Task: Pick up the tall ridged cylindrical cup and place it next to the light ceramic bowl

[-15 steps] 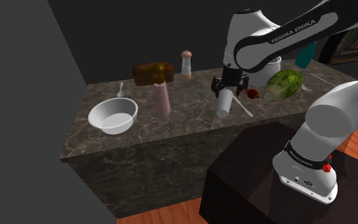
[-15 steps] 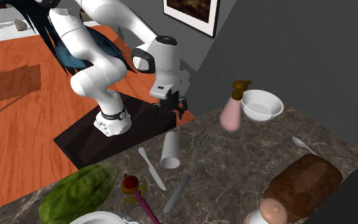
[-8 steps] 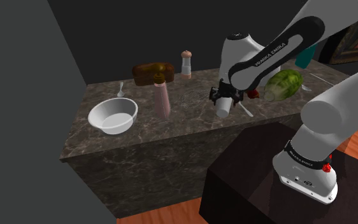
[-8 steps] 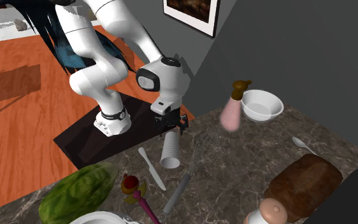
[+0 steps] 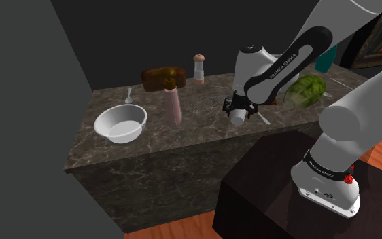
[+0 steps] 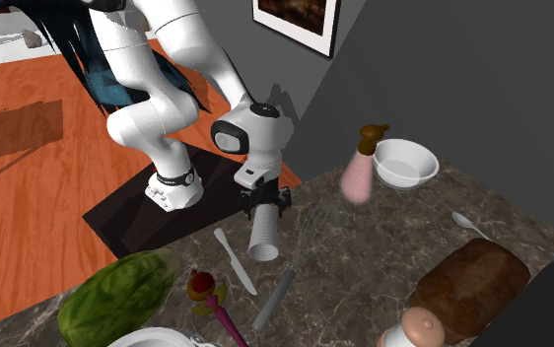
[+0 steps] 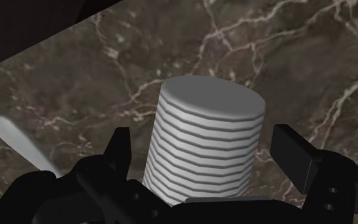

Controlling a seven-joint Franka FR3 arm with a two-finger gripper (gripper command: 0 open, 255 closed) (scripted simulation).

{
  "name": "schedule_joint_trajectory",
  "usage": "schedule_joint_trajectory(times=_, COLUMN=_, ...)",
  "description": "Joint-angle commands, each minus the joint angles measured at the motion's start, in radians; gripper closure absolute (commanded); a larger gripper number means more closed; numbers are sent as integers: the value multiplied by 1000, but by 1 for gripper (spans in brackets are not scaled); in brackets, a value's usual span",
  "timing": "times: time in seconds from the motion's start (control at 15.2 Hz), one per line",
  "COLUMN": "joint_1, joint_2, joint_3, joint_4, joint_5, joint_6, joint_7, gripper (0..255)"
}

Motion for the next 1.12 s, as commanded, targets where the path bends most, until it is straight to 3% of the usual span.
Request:
schedule_joint_trajectory(times=0.0, joint_1=-2, joint_2=2, joint_3=1, joint_4=-1, joint_5=-2, joint_6=4, joint_7=2, gripper=0)
schedule_joint_trajectory(times=0.26, joint_1=-2, joint_2=2, joint_3=1, joint_4=-1, joint_5=-2, joint_6=3, joint_7=1, gripper=0)
schedule_joint_trajectory(times=0.33, joint_1=-2, joint_2=2, joint_3=1, joint_4=-1, joint_5=-2, joint_6=3, joint_7=1, gripper=255)
schedule_joint_trajectory(times=0.92, joint_1=-2, joint_2=2, joint_3=1, joint_4=-1, joint_5=-2, joint_6=4, joint_7=2, gripper=255)
schedule_joint_trajectory(times=1.06, joint_1=22, joint_2=-35, joint_3=-16, joint_4=2, joint_5=31, joint_6=-35, joint_7=-26, gripper=255)
